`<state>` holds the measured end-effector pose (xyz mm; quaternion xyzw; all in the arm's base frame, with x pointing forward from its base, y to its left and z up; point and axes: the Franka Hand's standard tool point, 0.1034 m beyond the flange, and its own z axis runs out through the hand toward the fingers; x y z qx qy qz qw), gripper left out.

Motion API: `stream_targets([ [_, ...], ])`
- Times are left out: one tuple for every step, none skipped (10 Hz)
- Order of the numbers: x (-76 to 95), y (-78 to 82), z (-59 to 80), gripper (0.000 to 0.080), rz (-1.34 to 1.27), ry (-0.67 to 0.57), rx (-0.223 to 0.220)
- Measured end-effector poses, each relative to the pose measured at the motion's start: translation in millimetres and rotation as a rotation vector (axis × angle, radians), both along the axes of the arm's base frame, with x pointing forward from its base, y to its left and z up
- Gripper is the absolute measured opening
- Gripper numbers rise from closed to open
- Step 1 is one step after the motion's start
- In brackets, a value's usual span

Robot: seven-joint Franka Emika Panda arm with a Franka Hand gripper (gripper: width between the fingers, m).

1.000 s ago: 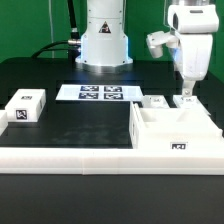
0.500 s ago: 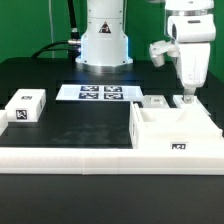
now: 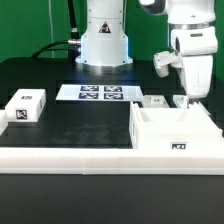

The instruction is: Assemble cabinet

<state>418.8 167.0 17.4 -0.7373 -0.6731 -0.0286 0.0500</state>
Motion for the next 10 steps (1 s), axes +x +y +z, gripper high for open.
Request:
stream_targets([
  [-1.0,0.3,-1.2,0.0797,0.000,0.003,0.000],
  [-1.2,0.3,-1.5,0.0671,0.000,0.003,0.000],
  [-1.4,0.3,-1.8,0.0671,0.000,0.004,0.000],
  [-1.9,0.2,-2.4,0.0532,0.000,0.006,0.000],
  [-2.6,0.2,-3.4,0.0397,0.000,0.008,0.000],
  [-4.1,-0.3,-5.2,0.0224,-0.001,0.012,0.000],
  [-5.1,-1.7,-6.7,0.0224,-0.003,0.017,-0.001],
  [-4.7,-3.1,-6.7,0.0068,-0.006,0.020,-0.002],
  [-3.4,-2.9,-5.7,0.0069,-0.006,0.015,-0.001],
  [-3.4,-2.9,-5.7,0.0069,-0.006,0.015,-0.001],
])
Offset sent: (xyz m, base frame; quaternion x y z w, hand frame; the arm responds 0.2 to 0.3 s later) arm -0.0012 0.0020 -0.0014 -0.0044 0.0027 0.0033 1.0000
